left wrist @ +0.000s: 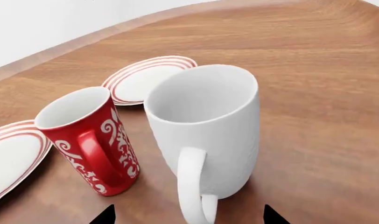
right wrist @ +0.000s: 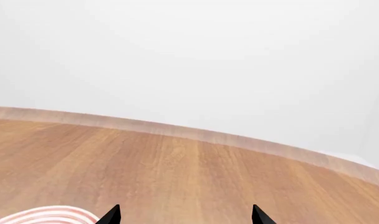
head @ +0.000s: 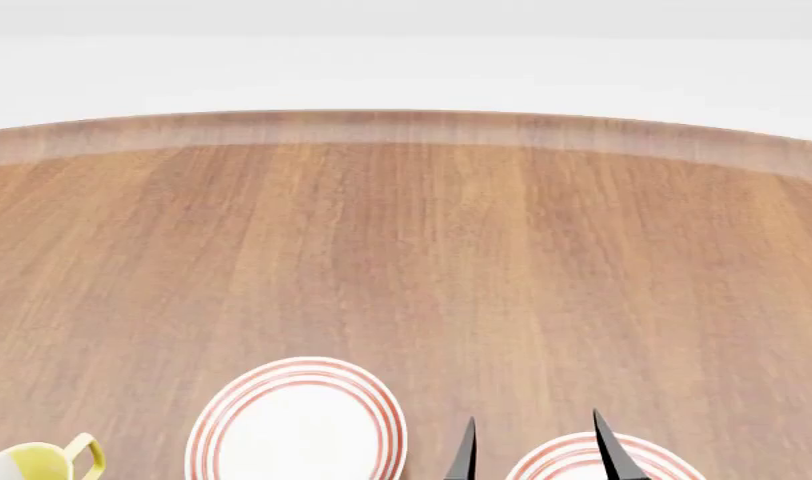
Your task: Put the white mug on the left plate.
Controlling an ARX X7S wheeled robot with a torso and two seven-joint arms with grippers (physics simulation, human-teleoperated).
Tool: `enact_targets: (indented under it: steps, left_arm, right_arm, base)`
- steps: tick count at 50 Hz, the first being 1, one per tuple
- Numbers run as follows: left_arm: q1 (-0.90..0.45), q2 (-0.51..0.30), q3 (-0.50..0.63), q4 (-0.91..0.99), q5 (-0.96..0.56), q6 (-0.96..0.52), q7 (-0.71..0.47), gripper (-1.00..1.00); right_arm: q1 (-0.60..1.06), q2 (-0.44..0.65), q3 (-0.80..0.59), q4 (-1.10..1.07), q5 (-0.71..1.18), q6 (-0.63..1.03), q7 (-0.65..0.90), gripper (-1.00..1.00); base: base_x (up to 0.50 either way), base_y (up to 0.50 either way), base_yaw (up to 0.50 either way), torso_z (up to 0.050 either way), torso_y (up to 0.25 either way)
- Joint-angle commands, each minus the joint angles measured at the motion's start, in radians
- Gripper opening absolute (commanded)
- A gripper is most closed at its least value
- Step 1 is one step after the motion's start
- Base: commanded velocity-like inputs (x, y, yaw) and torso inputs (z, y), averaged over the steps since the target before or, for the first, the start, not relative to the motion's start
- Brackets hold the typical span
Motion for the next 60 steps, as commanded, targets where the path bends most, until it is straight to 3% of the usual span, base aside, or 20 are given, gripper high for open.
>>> enact_targets:
  steps: [1,49,50,60]
  left_arm:
    - [-0.064,0.015,0.028,-0.05,-0.042,-0.01,0.053,1.0]
    - [-0.146,0.052,0.079,-0.104,-0.072,-0.01,0.103,1.0]
    - [-0.147,0.055,0.076,-0.105,-0.072,-0.008,0.097,-1.0]
    - [-0.138,0.041,0.079,-0.088,-0.078,-0.006,0.101,-1.0]
  right_arm:
    - [0.005,0.006,-0.007,-0.008,0.004,0.007,0.006,1.0]
    - [0.009,0.026,-0.02,0.003,0.029,-0.009,0.03,1.0]
    - [0.01,0.026,-0.02,0.004,0.029,-0.01,0.031,1.0]
    - [0.008,0.031,-0.023,-0.01,0.033,-0.004,0.037,1.0]
  base:
    - [0.0,0.0,0.0,0.0,0.0]
    - [0.0,0.0,0.0,0.0,0.0]
    - [0.0,0.0,0.0,0.0,0.0]
    - [0.0,0.0,0.0,0.0,0.0]
